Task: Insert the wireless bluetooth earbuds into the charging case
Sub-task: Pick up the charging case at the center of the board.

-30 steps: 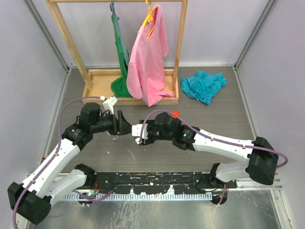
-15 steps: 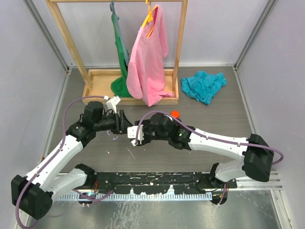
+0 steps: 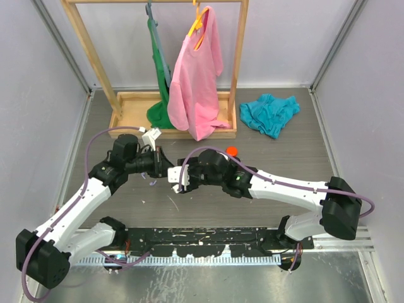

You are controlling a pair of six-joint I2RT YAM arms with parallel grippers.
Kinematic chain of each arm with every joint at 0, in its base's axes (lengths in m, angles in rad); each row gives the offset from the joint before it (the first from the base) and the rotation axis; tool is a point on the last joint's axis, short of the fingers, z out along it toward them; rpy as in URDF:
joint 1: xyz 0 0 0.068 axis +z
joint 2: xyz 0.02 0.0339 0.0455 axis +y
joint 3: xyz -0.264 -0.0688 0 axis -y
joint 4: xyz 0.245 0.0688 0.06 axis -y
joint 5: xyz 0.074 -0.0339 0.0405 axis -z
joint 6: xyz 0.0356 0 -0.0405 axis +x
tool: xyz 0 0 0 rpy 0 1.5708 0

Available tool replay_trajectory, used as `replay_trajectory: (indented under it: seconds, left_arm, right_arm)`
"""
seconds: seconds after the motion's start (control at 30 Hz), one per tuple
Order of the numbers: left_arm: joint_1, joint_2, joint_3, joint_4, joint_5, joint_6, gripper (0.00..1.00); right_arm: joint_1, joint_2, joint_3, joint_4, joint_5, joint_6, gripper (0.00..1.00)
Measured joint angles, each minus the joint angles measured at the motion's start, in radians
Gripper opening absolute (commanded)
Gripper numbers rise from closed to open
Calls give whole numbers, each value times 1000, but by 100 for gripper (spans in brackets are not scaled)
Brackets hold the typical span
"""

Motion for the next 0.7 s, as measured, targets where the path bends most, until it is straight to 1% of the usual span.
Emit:
replay_trajectory:
  seconds: [0.1,0.17,0.23,0.37,0.53,0.7]
  left_arm:
    - [0,-23,-7,2,-14,4,0]
    - [0,-48,-20,4,-31,4,0]
    - [0,-76,-37,11,-50,7,0]
    - [0,-116,-67,53,-72,17,0]
    - [0,-169,-115,150,-94,20,0]
    - [0,-204,-156,272,-94,20,0]
  right_arm:
    - [1,-3,-8,27,23,9,74]
    - [1,-16,-26,51,39,20,78]
    - [1,-48,-59,72,52,42,81]
    - [-23,-123,-114,109,50,116,82]
    - [-134,-205,-175,189,-32,274,85]
    - [-230,-261,-285,344,-126,455,91]
